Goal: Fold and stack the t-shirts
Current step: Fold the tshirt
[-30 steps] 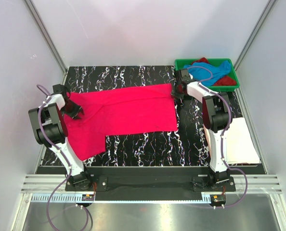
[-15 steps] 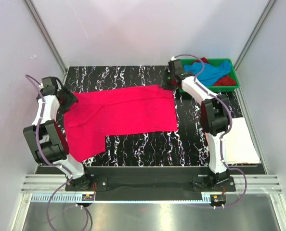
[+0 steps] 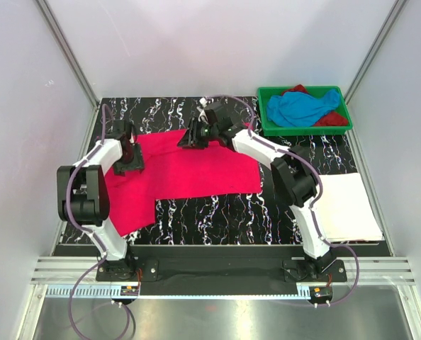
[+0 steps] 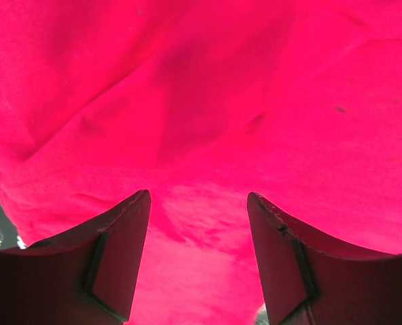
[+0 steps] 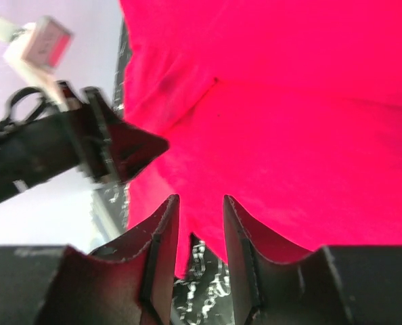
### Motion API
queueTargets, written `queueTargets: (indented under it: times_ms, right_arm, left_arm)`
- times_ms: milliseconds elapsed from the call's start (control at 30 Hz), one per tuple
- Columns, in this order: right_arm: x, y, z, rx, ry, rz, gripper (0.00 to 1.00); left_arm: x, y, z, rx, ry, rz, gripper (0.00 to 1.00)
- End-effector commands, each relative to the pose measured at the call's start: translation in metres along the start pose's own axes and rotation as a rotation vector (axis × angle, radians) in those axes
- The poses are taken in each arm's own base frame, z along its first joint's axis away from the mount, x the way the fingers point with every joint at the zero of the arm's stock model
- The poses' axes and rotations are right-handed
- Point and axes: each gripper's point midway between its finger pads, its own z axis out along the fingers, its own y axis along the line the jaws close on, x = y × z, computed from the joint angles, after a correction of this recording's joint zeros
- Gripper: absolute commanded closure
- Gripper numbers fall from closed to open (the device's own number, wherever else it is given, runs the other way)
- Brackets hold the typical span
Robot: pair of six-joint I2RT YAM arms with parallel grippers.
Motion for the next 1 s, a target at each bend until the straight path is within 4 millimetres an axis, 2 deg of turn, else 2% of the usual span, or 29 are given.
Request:
queueTargets:
  times_ms: [0,33,100,167,300,333,367,433,533,667,767,800,900,967]
  right_arm:
    - [0.004,0.019,0.009,-0.121,0.008,0.073,0.61]
    - [0.011,0.019,0.014,-0.121,0.024,0.076,0.62]
    - [0.009,0.029,0.019,-0.154,0.013,0.067,0.64]
    - [0.021,0.029,0.028,-0.162,0.040,0.077,0.66]
    - [0.029,0.034,0.039,-0.178,0.065,0.089,0.70]
    - [0.031,0.032,0.041,-0.175,0.071,0.085,0.71]
    - [0.034,0.033,0.042,-0.173,0.076,0.083,0.72]
    - [0.037,0.030,0.044,-0.165,0.084,0.078,0.72]
    - [0.041,0.026,0.045,-0.152,0.091,0.078,0.72]
    - [0.045,0.021,0.044,-0.141,0.101,0.082,0.72]
    - [0.045,0.024,0.040,-0.144,0.099,0.072,0.73]
    - [0.051,0.017,0.040,-0.120,0.119,0.082,0.72]
    - [0.055,0.012,0.036,-0.105,0.128,0.074,0.72]
    - [0.061,0.009,0.035,-0.096,0.138,0.071,0.72]
  left_arm:
    - [-0.011,0.016,0.006,-0.109,-0.027,0.053,0.36]
    - [-0.012,0.016,0.011,-0.123,-0.022,0.059,0.36]
    - [-0.016,0.019,0.012,-0.161,-0.028,0.075,0.39]
    - [-0.019,0.017,0.016,-0.164,-0.028,0.089,0.42]
    - [-0.024,0.016,0.024,-0.178,-0.015,0.100,0.55]
    - [-0.028,0.019,0.023,-0.195,-0.020,0.100,0.65]
    - [-0.030,0.020,0.022,-0.204,-0.021,0.101,0.69]
    - [-0.038,0.025,0.017,-0.236,-0.043,0.096,0.75]
    - [-0.052,0.034,0.008,-0.291,-0.081,0.101,0.77]
    - [-0.067,0.040,0.010,-0.342,-0.089,0.137,0.92]
    - [-0.079,0.043,0.016,-0.358,-0.098,0.131,0.98]
    - [-0.082,0.043,0.016,-0.359,-0.102,0.127,1.00]
    - [-0.104,0.041,0.019,-0.359,-0.140,0.118,1.00]
    - [-0.109,0.043,0.027,-0.379,-0.129,0.135,1.00]
